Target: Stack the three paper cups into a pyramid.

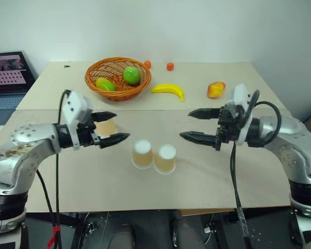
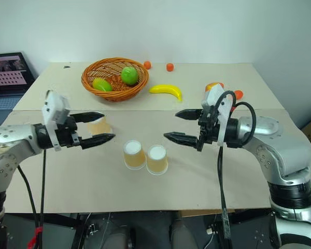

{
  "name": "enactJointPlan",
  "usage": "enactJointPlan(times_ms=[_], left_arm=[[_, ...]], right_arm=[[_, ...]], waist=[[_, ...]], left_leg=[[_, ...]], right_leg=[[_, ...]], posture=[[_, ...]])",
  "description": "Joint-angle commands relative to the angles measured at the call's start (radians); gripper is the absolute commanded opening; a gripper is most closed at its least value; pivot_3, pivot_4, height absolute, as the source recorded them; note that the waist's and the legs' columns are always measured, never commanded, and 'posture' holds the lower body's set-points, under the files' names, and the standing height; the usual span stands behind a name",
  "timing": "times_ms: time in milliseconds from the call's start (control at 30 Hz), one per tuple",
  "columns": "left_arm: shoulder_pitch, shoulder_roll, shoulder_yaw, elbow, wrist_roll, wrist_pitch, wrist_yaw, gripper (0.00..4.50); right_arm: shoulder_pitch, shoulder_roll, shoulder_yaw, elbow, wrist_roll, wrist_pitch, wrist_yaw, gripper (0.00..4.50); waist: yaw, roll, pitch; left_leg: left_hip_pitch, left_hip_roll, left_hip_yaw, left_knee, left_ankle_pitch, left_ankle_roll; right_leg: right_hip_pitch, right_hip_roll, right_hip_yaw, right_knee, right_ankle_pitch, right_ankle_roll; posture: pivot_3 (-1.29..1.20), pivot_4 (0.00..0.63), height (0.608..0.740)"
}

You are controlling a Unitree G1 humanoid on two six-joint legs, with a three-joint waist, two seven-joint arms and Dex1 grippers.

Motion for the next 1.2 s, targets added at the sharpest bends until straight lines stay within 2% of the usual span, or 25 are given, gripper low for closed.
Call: enactJointPlan(times_ms=[33, 200, 433, 567, 700, 1200], left_arm=[[0.038, -0.008, 0.136, 0.003, -0.005, -0.03, 0.053, 4.5], [0.211, -0.046, 0.265, 0.037, 0.064, -0.094, 0.116, 4.5], [0.282, -0.13, 0.222, 0.095, 0.17, -0.219, 0.188, 4.5], [0.25, -0.185, 0.17, 0.119, 0.197, -0.256, 0.212, 4.5], [0.169, -0.24, 0.101, 0.219, 0.242, -0.304, 0.242, 4.5], [-0.069, -0.333, -0.055, 0.479, 0.344, -0.416, 0.23, 4.5]], right_arm=[[-0.057, 0.016, -0.001, 0.025, -0.039, -0.065, -0.018, 4.47], [-0.116, 0.037, 0.049, 0.144, -0.089, -0.111, 0.032, 4.47], [-0.151, 0.043, 0.061, 0.191, -0.108, -0.134, 0.068, 4.47], [-0.158, 0.041, 0.053, 0.189, -0.108, -0.125, 0.072, 4.47], [-0.148, 0.026, 0.033, 0.156, -0.104, -0.109, 0.059, 4.47], [-0.093, -0.013, -0.027, 0.052, -0.071, -0.043, 0.002, 4.47]], waist=[[-0.001, 0.0, 0.0], [-0.003, 0.0, 0.0], [0.015, -0.001, 0.001], [0.02, -0.002, 0.001], [0.024, -0.002, 0.001], [0.029, -0.002, 0.001]], left_leg=[[-0.001, 0.0, 0.0, 0.0, 0.0, 0.0], [-0.001, 0.0, 0.001, 0.0, 0.0, 0.0], [-0.003, 0.0, 0.0, 0.0, 0.0, 0.0], [-0.003, 0.0, 0.0, 0.0, 0.0, 0.0], [-0.003, 0.0, 0.0, 0.0, 0.0, 0.0], [-0.004, -0.001, 0.0, 0.0, 0.0, 0.0]], right_leg=[[-0.001, 0.0, 0.0, 0.0, 0.0, -0.001], [-0.002, -0.001, 0.001, -0.001, 0.004, -0.006], [-0.002, -0.001, -0.001, -0.001, 0.004, -0.007], [-0.002, -0.002, -0.001, -0.001, 0.004, -0.007], [-0.002, -0.001, -0.001, -0.001, 0.004, -0.007], [-0.002, -0.001, -0.001, -0.001, 0.004, -0.007]], posture=[[0.0, 0.15, 0.735], [0.0, 0.15, 0.735], [0.0, 0.15, 0.735], [0.0, 0.15, 0.735], [0.0, 0.15, 0.735], [0.0, 0.15, 0.735]])
